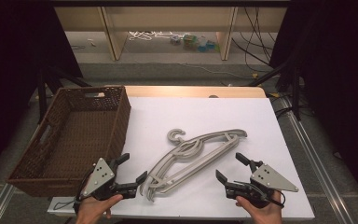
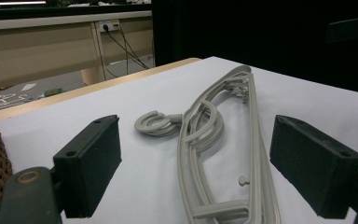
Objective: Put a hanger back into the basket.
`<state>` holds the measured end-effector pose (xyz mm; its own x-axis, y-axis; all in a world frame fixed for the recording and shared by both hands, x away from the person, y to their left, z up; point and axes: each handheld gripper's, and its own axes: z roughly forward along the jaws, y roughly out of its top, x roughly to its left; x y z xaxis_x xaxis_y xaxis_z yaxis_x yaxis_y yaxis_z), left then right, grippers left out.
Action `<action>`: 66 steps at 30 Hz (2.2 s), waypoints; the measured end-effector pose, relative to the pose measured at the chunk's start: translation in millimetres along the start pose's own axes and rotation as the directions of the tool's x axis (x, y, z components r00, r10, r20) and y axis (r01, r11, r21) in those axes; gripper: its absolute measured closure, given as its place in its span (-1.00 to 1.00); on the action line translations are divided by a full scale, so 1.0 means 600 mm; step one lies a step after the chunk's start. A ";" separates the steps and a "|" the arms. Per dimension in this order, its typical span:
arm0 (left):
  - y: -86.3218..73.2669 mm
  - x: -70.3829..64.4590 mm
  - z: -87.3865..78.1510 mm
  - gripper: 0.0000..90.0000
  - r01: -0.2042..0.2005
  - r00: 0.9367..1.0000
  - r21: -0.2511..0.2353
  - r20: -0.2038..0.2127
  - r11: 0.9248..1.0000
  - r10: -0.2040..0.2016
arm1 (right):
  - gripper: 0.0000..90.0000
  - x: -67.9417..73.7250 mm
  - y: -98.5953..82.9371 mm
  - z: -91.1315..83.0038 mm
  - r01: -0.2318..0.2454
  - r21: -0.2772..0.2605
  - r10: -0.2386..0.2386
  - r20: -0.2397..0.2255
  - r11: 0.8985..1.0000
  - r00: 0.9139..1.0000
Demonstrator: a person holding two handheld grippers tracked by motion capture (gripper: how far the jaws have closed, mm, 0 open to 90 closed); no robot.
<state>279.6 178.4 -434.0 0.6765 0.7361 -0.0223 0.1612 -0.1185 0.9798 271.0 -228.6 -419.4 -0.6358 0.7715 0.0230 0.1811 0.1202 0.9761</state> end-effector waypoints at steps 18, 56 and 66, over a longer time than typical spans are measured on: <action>0.005 -0.003 0.023 -0.59 0.038 0.998 0.069 0.039 0.997 -0.041 | -0.65 -0.003 0.000 0.002 0.023 -0.019 -0.023 0.014 1.000 1.000; 0.035 0.031 0.190 -0.26 0.016 0.991 0.418 0.112 0.908 -0.069 | -0.64 -0.005 0.002 0.002 0.041 0.006 -0.041 0.004 0.999 0.999; 0.022 0.036 0.229 -0.17 -0.004 0.987 0.514 0.141 0.858 -0.081 | -0.64 -0.005 0.001 0.004 0.032 0.003 -0.032 -0.002 0.999 0.999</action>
<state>395.3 101.4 -448.8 0.7560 0.6417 -0.1291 0.5054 -0.4470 0.7381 274.9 -229.0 -419.4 -0.6430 0.7658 -0.0082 0.1626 0.1469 0.9757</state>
